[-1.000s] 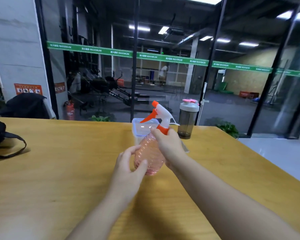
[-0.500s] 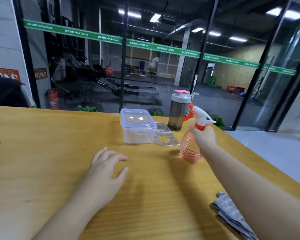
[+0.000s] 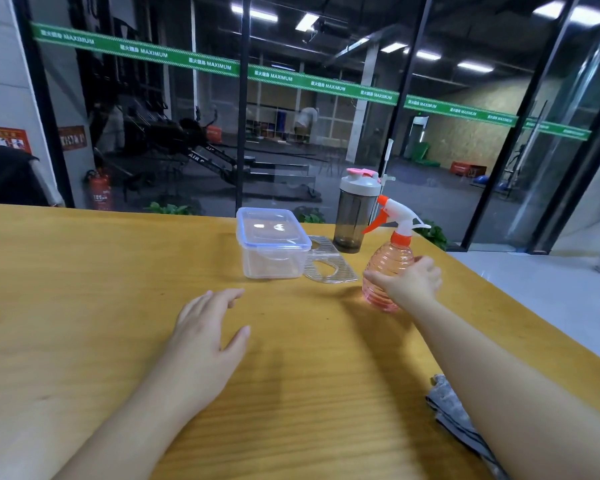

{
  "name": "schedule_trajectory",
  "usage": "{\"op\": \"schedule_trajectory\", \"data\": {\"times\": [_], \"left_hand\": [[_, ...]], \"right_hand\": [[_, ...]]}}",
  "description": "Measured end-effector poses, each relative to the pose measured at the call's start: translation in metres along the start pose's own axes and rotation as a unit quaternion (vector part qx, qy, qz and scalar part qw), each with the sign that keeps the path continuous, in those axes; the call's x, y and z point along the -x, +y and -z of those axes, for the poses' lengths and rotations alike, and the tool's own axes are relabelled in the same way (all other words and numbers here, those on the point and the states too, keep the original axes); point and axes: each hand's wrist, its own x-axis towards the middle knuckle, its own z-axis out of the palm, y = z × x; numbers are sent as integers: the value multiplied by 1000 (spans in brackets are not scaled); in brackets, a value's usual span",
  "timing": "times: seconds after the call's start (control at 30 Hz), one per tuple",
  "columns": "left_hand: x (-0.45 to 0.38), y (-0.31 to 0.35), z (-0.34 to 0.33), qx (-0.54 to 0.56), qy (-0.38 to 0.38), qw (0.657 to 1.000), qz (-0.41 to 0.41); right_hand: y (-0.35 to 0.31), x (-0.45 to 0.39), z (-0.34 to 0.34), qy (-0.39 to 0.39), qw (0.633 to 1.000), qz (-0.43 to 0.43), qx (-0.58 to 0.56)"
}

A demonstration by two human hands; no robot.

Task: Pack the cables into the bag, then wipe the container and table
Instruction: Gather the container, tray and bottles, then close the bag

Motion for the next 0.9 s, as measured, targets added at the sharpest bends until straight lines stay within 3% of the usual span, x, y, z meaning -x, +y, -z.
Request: {"op": "schedule_trajectory", "data": {"times": [0.37, 0.9], "left_hand": [[2, -4, -3, -9, -23, 1000, -12], [2, -8, 2, -27, -15, 999, -22]], "right_hand": [[9, -28, -7, 3, 999, -11, -46], [-17, -52, -53, -66, 990, 5, -127]]}}
